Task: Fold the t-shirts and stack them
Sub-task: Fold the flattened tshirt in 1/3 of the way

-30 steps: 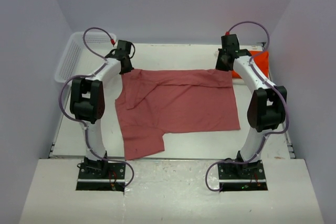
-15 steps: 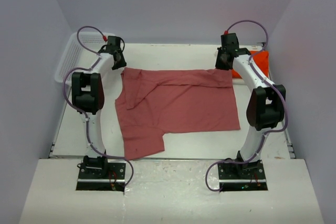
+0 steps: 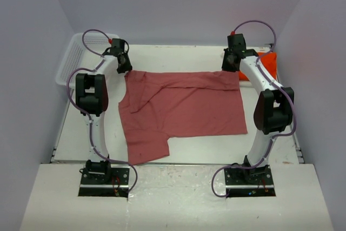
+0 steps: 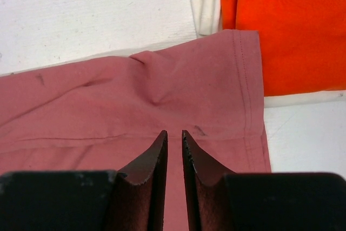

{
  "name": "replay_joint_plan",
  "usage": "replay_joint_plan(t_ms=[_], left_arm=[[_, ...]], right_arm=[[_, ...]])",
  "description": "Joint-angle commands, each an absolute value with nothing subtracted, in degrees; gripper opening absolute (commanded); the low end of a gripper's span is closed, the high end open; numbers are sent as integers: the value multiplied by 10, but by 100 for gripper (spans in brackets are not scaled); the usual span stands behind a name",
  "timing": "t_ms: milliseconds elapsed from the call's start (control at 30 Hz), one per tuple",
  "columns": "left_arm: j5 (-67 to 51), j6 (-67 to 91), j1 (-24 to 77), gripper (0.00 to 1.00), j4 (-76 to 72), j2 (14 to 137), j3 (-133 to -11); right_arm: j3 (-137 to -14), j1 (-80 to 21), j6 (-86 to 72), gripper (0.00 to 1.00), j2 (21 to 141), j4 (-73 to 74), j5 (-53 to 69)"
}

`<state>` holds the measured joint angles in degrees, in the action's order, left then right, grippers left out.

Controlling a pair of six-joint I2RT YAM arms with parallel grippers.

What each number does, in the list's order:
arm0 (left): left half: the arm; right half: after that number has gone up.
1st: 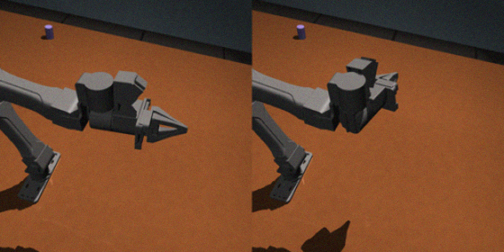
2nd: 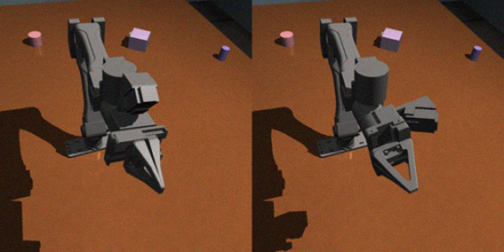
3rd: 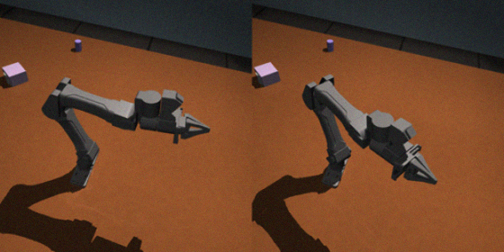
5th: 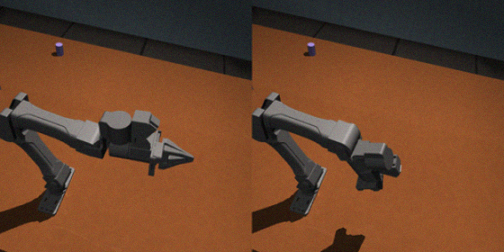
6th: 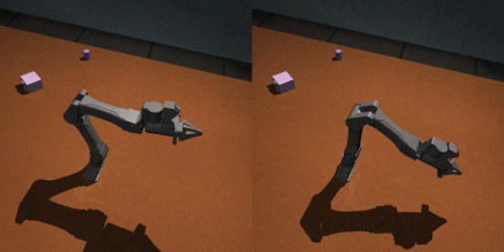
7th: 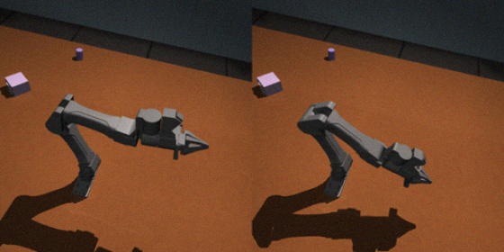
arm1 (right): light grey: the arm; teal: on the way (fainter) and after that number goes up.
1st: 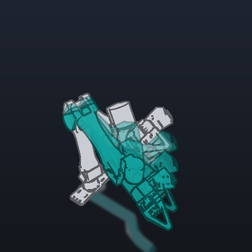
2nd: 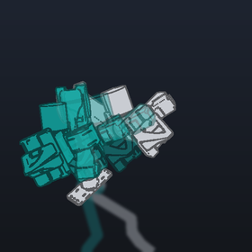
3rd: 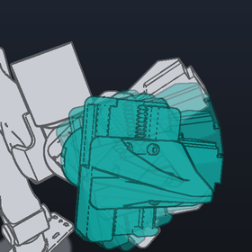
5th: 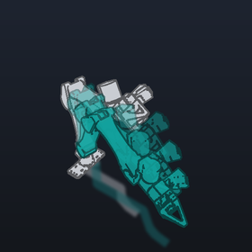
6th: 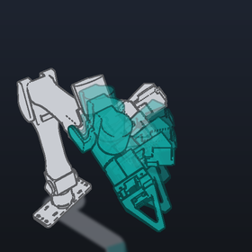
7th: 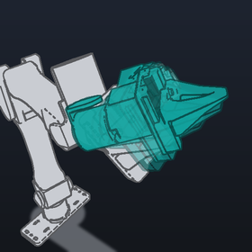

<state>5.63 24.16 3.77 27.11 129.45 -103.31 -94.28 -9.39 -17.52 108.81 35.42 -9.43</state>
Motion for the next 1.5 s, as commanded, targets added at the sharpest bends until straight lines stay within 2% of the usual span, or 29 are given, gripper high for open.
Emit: replay_joint_plan(t_ms=[0,767,1467], left_arm=[[34,226,34,36,257,1295,-1056],[32,230,35,37,227,1241,-1024],[19,229,39,36,230,1303,-1037]], right_arm=[[-963,-94,-167,17,1095,354,-101],[-961,-94,-164,17,1095,354,-102],[-969,-94,-163,17,1097,358,-105]])
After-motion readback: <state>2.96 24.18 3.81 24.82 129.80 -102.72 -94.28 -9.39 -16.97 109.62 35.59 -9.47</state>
